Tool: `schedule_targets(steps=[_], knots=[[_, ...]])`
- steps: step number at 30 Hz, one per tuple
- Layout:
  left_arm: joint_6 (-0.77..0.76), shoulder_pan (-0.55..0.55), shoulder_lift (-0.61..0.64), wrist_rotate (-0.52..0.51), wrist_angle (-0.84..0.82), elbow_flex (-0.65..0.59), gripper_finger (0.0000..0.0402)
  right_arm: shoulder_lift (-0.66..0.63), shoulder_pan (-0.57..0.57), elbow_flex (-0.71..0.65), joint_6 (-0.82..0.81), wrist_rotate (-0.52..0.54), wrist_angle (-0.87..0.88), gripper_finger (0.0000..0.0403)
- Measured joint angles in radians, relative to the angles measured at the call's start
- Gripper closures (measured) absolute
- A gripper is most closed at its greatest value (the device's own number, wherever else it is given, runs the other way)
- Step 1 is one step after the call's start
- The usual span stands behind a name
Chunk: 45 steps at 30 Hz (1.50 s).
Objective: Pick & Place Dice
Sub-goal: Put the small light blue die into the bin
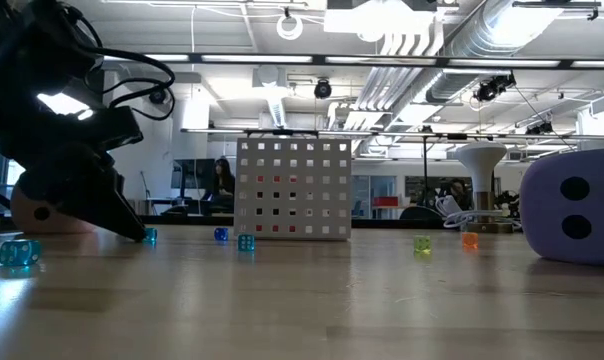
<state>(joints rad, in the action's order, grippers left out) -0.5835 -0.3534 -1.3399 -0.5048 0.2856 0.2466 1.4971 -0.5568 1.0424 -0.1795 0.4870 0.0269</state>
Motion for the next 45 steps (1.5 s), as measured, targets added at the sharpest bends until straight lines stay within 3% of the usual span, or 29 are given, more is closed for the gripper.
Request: schedule_targets(steps=[45], knots=[[-0.015,0.0,0.0,-0.047,0.037,-0.002,0.0268,0.0,0.0,0.0,0.0,0.0,0.0,0.0031]])
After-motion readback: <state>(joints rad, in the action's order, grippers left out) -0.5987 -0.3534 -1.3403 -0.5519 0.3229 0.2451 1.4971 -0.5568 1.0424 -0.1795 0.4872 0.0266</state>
